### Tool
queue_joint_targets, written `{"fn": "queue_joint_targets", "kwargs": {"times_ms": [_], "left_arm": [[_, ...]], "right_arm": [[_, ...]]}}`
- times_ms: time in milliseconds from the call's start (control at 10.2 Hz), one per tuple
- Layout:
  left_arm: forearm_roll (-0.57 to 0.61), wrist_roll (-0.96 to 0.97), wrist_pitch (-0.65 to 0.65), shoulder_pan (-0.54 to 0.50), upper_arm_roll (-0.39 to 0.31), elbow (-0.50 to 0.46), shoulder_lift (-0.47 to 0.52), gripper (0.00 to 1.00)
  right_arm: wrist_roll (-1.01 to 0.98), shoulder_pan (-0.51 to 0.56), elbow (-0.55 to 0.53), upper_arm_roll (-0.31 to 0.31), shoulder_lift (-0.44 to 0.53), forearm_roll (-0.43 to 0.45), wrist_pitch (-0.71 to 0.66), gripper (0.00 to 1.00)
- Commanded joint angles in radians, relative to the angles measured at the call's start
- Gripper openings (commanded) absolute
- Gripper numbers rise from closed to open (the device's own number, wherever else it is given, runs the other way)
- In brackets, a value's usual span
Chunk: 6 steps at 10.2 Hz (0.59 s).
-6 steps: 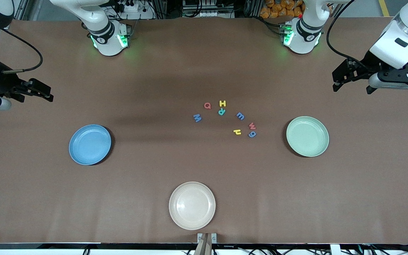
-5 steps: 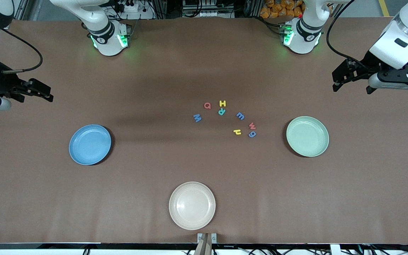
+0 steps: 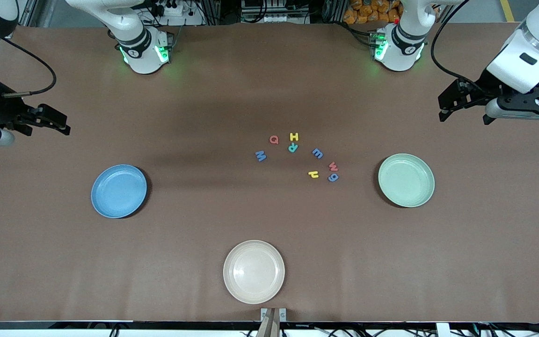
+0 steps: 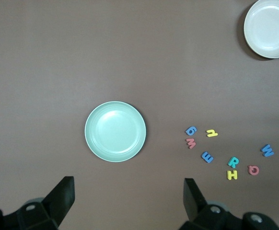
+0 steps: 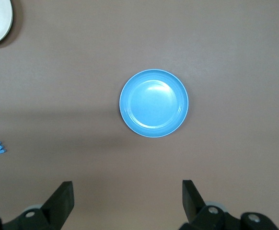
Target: Sort uppercase to blue plate, lowercase to green plate
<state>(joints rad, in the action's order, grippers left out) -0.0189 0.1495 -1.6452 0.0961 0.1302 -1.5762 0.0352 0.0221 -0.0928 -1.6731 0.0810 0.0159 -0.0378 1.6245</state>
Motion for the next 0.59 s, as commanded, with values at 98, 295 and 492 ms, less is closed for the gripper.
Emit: {"fn": "queue_joint_targets", "kwargs": {"times_ms": [98,295,492], "left_arm": [[-0.026,-0.028,0.001,-0.001,-0.012,-0.021,0.017,1.00],[-0.027,-0.025,-0.001,-0.007,-0.012,-0.027,0.017,1.00],[-0.027,-0.025,-0.001,-0.012,-0.012,-0.028,0.017,1.00]], "right_arm": [[0.010,-0.008,0.006,0.002,0.010,-0.001,-0.002,1.00],[0.009,-0.007,0.006,0.002,0.012,-0.001,-0.006,1.00],[0.009,-0.007,0.006,0.002,0.010,-0.001,-0.009,1.00]]}}
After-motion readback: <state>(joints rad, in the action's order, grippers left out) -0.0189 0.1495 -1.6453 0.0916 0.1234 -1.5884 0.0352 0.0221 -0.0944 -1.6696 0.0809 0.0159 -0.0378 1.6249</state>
